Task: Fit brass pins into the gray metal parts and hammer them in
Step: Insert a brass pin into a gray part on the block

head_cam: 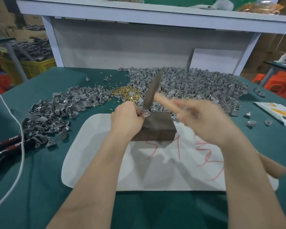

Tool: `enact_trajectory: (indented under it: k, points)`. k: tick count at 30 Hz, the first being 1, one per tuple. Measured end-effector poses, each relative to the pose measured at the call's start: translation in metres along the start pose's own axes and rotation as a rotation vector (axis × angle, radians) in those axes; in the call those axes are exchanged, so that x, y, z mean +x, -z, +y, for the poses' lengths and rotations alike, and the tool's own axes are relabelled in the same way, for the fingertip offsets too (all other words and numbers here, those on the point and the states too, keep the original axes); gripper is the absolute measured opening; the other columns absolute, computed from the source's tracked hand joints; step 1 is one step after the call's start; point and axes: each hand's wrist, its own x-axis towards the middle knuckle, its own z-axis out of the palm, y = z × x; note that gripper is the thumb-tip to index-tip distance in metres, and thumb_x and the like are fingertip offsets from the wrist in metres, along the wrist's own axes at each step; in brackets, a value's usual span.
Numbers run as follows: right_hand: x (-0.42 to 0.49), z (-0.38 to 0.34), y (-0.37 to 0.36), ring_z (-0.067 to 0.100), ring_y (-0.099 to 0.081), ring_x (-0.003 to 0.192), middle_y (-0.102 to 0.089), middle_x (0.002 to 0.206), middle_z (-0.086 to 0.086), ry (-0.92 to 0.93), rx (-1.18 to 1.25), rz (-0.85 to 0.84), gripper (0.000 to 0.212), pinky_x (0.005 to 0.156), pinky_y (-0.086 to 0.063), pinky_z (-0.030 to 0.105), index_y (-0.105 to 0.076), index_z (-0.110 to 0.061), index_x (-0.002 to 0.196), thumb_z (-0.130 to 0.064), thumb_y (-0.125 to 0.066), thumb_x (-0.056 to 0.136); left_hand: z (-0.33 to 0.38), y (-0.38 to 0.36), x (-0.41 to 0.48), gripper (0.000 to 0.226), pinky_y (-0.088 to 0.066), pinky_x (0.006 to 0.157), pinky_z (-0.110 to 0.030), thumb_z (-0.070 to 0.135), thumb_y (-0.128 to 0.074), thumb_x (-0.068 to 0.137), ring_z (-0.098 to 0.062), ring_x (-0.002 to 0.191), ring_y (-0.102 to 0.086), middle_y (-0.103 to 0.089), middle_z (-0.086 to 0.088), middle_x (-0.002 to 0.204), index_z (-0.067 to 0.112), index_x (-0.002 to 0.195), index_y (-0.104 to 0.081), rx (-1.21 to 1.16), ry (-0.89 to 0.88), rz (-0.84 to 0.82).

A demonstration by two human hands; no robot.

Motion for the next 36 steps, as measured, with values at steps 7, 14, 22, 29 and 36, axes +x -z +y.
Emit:
enact_trajectory:
  k: [7, 14, 22, 29, 36]
  points:
    - [0.005, 0.008, -0.010, 0.003, -0.046, 0.051, -0.065, 0.075, -0.005, -0.032, 0.108, 0.061, 0.037, 0.056, -0.036, 0.021, -0.058, -0.044, 0.121, -0.024, -0.058, 0.090, -0.001, 0.000, 0.000, 0.013, -0.051, 0.086, -0.042, 0.023, -0.065, 0.087, -0.033, 0.095, -0.060, -0.069, -0.011, 0.091, 0.013, 0.080, -0.070, 0.001, 0.001, -0.003]
    - [0.020, 0.027, -0.031, 0.010, -0.046, 0.038, -0.059, 0.071, -0.003, -0.274, 0.330, 0.088, 0.033, 0.037, -0.036, 0.021, -0.057, -0.028, 0.121, -0.021, -0.061, 0.088, -0.001, 0.000, -0.001, 0.019, -0.051, 0.085, -0.041, 0.023, -0.064, 0.089, -0.030, 0.093, -0.061, -0.068, -0.006, 0.085, 0.017, 0.070, -0.062, 0.022, 0.001, 0.001]
    - [0.024, 0.037, -0.037, 0.015, -0.057, 0.071, -0.070, 0.090, -0.001, -0.278, -0.092, -0.046, 0.021, 0.060, -0.044, 0.026, -0.069, -0.028, 0.106, -0.035, -0.060, 0.089, 0.007, -0.003, -0.005, 0.014, -0.047, 0.090, -0.040, 0.027, -0.064, 0.088, -0.023, 0.097, -0.060, -0.066, 0.003, 0.090, 0.027, 0.077, -0.056, -0.040, -0.055, -0.004]
    - [0.035, 0.000, -0.036, -0.007, -0.056, 0.077, -0.061, 0.084, -0.018, 0.016, 0.129, -0.014, 0.024, 0.078, -0.045, 0.016, -0.067, -0.032, 0.109, -0.032, -0.065, 0.085, 0.013, -0.010, -0.007, 0.012, -0.047, 0.091, -0.040, 0.020, -0.062, 0.087, -0.022, 0.090, -0.061, -0.062, 0.008, 0.079, 0.027, 0.078, -0.058, -0.138, -0.133, 0.021]
    - [0.049, -0.015, -0.036, 0.013, -0.064, 0.064, -0.065, 0.072, 0.002, -0.079, 0.391, -0.168, 0.002, 0.078, -0.057, 0.042, -0.065, -0.017, 0.088, -0.016, -0.066, 0.087, 0.013, -0.010, -0.004, 0.009, -0.037, 0.065, -0.006, 0.014, -0.063, 0.088, -0.007, 0.078, -0.058, -0.064, 0.009, 0.081, 0.022, 0.084, -0.067, -0.294, -0.143, 0.080]
